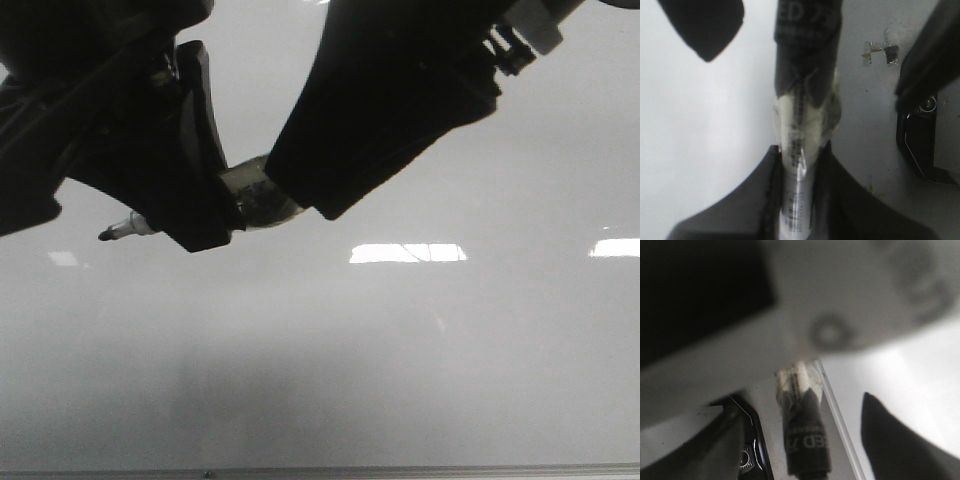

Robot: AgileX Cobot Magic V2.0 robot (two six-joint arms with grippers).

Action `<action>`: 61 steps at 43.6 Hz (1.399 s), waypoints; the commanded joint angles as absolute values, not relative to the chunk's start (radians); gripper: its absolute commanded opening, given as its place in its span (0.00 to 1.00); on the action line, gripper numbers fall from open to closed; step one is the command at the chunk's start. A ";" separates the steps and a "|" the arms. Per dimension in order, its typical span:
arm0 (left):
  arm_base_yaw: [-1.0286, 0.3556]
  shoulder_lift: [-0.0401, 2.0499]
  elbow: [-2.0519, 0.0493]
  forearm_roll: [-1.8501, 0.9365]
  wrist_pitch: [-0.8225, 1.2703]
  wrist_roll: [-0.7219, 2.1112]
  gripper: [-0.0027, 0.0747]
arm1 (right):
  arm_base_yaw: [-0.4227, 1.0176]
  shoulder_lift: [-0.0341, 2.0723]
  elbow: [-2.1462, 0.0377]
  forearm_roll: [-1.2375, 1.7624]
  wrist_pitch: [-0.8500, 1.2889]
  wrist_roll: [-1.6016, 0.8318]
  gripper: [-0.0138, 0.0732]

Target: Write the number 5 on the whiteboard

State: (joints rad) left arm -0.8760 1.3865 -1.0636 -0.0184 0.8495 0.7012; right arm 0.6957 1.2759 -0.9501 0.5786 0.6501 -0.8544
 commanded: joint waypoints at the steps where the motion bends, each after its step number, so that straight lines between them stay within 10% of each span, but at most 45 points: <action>1: -0.884 1.351 -1.096 -0.038 0.803 0.702 0.01 | 0.697 1.256 -0.985 0.612 0.620 -0.871 0.58; 10: -0.882 1.351 -1.096 -0.055 0.795 0.702 0.01 | 0.697 1.256 -0.985 0.612 0.629 -0.871 0.29; 24: -0.882 1.294 -1.096 -0.074 0.717 0.693 0.03 | 0.692 1.256 -0.984 0.611 0.634 -0.897 0.08; 41: -0.878 1.257 -1.092 -0.074 0.708 0.665 0.76 | 0.458 1.060 -0.848 0.603 0.649 -0.875 0.08; 53: -0.878 1.257 -1.092 -0.074 0.713 0.665 0.71 | 0.314 0.858 -0.725 0.603 0.626 -0.796 0.08; 61: -0.878 1.257 -1.092 -0.074 0.726 0.665 0.36 | 0.307 0.835 -0.713 0.609 0.602 -0.796 0.08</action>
